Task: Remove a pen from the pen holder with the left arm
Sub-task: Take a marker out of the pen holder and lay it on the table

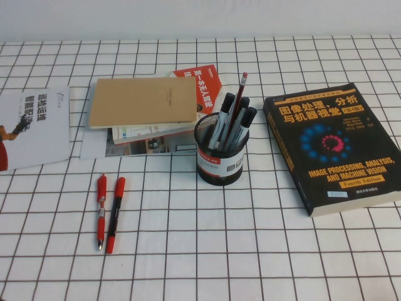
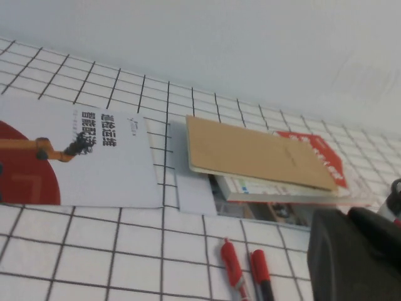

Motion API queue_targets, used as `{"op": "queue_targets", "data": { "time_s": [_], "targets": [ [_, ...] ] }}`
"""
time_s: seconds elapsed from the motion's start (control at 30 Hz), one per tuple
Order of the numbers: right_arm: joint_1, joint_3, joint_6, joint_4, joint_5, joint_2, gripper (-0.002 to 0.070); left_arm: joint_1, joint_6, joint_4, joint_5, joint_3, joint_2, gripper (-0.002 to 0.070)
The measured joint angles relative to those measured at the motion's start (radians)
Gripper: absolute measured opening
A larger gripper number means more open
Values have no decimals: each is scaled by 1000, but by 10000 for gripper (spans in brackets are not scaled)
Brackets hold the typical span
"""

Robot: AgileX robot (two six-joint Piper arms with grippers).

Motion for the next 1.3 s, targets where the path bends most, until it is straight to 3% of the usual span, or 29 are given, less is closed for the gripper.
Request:
{"op": "queue_targets", "data": {
  "time_s": [0.23,0.33,0.53,0.67,0.83,1.07,1.17,1.23,1.3],
  "targets": [
    [0,0,0,0,0,0,-16,0,347,-93,60,-190,300,-2],
    [0,0,0,0,0,0,-16,0,543,-257,64,-245,416,-2],
    [0,0,0,0,0,0,-16,0,1091,-681,126,-368,633,-2],
    [0,0,0,0,0,0,-16,0,1336,-962,207,-445,804,-2],
    [0,0,0,0,0,0,-16,-39,1571,-1084,287,-555,994,-2],
    [0,0,0,0,0,0,-16,-161,1654,-1096,294,-734,1202,-1],
    [0,0,0,0,0,0,-16,-190,1654,-1098,282,-813,1286,32],
    [0,0,0,0,0,0,-16,-208,1654,-1096,278,-859,1346,101],
    [0,0,0,0,0,0,-16,-223,1654,-1079,276,-897,1390,222]
  ]
}}
